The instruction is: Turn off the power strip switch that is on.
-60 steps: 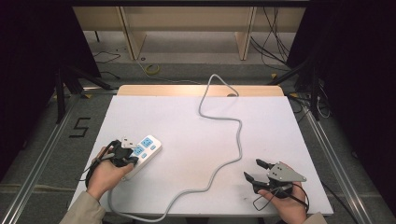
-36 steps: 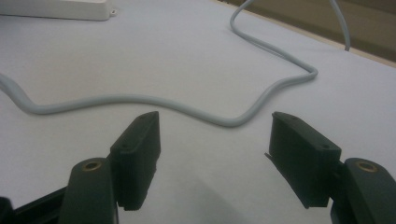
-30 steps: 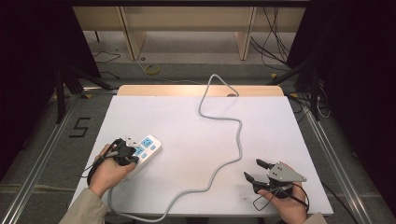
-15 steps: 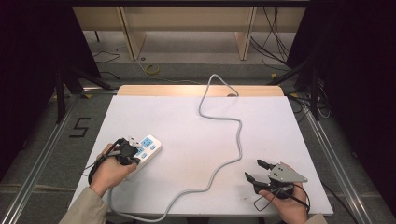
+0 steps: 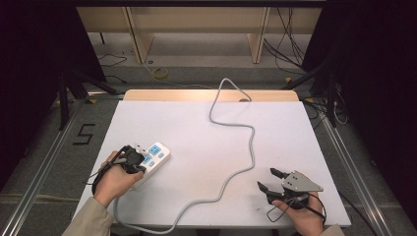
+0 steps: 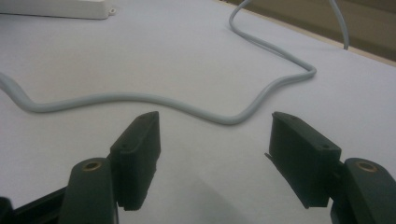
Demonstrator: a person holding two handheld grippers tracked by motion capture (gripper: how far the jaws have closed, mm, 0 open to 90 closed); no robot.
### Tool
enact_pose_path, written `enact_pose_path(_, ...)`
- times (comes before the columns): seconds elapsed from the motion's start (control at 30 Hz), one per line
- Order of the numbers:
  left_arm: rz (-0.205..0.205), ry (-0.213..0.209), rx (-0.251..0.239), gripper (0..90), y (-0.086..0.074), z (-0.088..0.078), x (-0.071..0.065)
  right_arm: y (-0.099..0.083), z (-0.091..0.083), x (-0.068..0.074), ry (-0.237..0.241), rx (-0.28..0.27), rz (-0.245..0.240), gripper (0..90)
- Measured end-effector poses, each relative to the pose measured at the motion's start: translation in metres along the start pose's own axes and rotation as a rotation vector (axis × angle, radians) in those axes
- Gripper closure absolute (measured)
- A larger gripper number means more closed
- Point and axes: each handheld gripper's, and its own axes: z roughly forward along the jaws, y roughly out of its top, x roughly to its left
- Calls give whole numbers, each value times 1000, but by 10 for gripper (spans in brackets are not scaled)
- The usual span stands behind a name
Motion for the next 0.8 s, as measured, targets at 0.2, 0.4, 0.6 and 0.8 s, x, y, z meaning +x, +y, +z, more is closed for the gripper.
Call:
enact_pose_path(0.2, -15, 10, 17, 898, -3, 0, 4, 0, 0, 0, 0, 0, 0, 348)
enact_pose_path(0.4, -27, -2, 5, 898, -3, 0, 4, 0, 1, 0, 0, 1, -1, 348)
enact_pose_path(0.6, -25, -9, 14, 899, 1, 0, 2, 0, 1, 0, 3, 1, -2, 348)
enact_pose_path(0.8, -25, -6, 16, 899, 1, 0, 1, 0, 1, 0, 2, 0, -2, 348)
